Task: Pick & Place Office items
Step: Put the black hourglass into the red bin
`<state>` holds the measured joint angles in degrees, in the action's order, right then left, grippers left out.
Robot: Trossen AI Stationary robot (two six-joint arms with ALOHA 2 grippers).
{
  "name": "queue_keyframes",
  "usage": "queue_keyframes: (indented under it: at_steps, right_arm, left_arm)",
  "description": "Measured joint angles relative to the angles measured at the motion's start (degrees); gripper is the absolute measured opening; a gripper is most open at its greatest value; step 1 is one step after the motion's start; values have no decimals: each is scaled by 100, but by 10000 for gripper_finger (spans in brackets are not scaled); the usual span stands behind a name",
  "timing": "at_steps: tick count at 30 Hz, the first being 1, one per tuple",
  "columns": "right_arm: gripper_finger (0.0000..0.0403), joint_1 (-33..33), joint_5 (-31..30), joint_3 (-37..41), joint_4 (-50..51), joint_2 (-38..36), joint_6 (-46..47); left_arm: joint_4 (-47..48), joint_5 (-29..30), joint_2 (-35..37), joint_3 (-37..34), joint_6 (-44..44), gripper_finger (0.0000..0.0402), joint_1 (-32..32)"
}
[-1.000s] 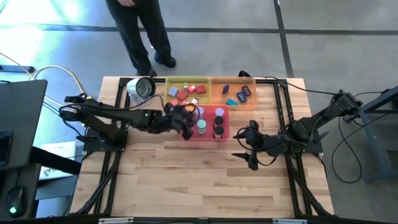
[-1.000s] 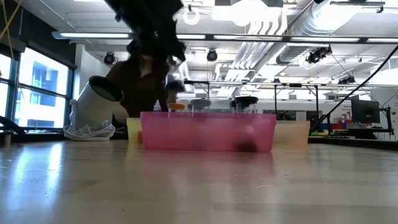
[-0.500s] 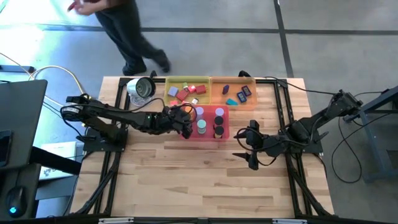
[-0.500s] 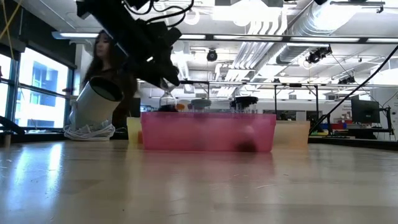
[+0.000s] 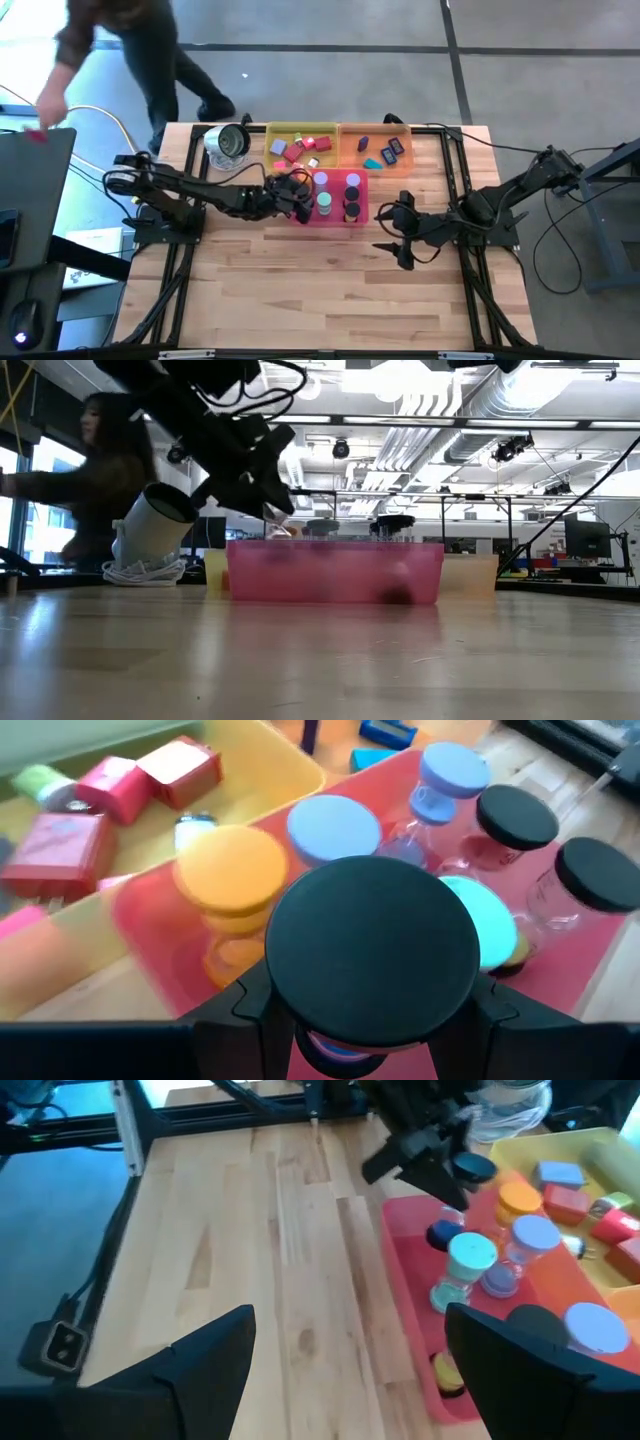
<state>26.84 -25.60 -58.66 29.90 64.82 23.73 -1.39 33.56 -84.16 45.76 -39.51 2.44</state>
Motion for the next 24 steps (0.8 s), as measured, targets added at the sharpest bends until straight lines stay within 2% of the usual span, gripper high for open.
queue_keyframes:
  at_steps: [5,13,18,24]
  right_arm:
    - [315,-38,78,0,17,0,-2]
    - [315,-36,116,0,60,0,-1]
    - [315,-34,116,-1,68,0,7]
    - [315,-38,113,1,26,0,14]
  left_arm:
    - [-434,-1,-359,9,-5,157,87]
    - [-296,69,-492,9,-62,157,133]
    - [-351,105,-509,9,265,157,133]
    - [-420,17,-661,20,310,211,133]
